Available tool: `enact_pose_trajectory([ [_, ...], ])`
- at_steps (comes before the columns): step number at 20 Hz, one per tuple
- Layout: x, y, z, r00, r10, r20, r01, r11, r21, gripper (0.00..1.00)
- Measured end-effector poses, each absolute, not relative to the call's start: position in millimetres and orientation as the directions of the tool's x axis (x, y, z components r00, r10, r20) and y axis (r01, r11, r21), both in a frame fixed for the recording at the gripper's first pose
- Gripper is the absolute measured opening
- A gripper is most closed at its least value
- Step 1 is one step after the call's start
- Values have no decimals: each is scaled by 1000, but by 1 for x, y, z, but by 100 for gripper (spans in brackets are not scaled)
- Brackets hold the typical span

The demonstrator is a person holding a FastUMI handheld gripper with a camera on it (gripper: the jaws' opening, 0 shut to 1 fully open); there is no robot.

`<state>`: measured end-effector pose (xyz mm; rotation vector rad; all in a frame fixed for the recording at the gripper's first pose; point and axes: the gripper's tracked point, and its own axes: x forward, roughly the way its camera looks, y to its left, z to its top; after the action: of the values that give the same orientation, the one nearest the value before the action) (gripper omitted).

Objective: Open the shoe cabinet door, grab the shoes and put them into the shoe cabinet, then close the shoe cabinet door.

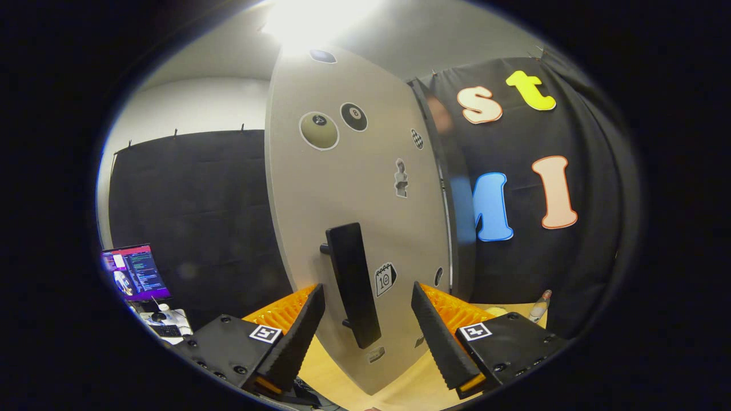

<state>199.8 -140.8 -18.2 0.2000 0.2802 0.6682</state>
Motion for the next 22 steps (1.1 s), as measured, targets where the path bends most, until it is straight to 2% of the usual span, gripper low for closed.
enact_pose_trajectory([
  [13, 230, -42, -23, 789, 582, -198, -529, 806, 264, 97],
  [18, 259, -4, -22, 825, 528, -200, -491, 846, 209, 98],
  [22, 285, 32, -23, 864, 471, -178, -461, 882, 95, 99],
])
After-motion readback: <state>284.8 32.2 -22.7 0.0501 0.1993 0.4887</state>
